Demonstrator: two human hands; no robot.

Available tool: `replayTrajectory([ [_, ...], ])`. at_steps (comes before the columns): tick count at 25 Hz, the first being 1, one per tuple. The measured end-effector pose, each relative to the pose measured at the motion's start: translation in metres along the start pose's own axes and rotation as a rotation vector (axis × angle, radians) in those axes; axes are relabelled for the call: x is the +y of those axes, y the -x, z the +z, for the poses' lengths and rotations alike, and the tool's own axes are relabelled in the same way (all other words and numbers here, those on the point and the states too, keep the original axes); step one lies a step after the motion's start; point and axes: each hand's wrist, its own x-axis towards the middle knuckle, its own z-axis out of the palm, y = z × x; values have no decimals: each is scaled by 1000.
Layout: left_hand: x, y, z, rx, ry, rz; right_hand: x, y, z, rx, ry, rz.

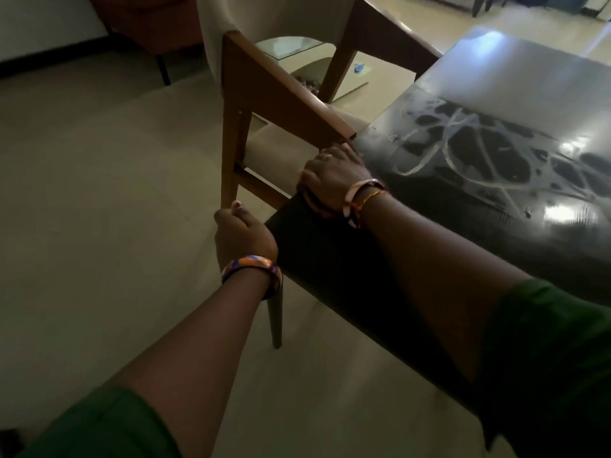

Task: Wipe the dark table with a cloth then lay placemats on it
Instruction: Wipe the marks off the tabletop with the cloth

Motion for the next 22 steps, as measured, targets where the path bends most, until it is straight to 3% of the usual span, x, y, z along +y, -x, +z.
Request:
replayTrajectory([
  [3, -17, 19, -21, -94, 118, -94, -55, 48, 8, -13, -80, -123],
  [7, -61, 70, -46, -216, -81, 63, -93, 125, 16, 23, 26, -119],
  [13, -58, 112, -58, -541, -460, 645, -46, 305, 53, 248, 87, 412],
  [17, -58, 151, -58, -687, -537, 1033, -14, 420, 47, 176, -22, 825],
  [20, -35, 180, -46, -801, -555, 1270, 9, 450, 40, 139, -170, 1127],
  [22, -11, 204, -30, -884, -593, 1350, 24, 448, 34, 93, -202, 1211],
])
